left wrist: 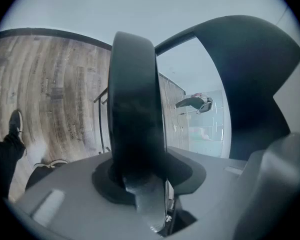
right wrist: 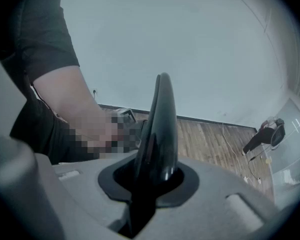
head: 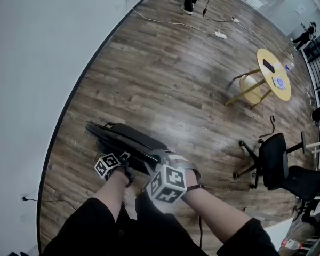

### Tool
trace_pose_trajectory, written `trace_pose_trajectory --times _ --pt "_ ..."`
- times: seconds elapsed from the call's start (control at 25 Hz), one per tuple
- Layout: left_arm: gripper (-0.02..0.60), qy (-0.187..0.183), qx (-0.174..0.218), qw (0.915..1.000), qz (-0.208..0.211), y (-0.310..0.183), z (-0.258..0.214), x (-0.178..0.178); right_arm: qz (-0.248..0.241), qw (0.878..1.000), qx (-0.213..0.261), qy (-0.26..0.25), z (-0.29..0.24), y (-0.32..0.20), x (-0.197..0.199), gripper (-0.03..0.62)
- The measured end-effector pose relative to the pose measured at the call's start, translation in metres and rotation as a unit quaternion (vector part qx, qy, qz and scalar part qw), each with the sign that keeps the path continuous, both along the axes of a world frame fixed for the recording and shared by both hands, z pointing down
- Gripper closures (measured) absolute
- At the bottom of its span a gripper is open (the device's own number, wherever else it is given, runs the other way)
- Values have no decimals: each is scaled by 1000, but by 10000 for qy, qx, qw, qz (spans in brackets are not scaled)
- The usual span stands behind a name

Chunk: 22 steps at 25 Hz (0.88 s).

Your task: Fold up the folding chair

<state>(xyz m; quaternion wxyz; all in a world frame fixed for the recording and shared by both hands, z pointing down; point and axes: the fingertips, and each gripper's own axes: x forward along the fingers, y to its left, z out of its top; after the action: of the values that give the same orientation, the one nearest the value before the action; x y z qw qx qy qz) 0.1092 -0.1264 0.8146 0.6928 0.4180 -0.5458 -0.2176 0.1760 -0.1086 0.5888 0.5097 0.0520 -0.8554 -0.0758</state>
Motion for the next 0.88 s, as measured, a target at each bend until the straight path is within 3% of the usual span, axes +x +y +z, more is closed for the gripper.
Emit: trace_pose_trajectory --times 0.88 --pt "446 -106 -48 9999 15 -38 -16 5 -103 9998 153 19 -2 -8 -1 536"
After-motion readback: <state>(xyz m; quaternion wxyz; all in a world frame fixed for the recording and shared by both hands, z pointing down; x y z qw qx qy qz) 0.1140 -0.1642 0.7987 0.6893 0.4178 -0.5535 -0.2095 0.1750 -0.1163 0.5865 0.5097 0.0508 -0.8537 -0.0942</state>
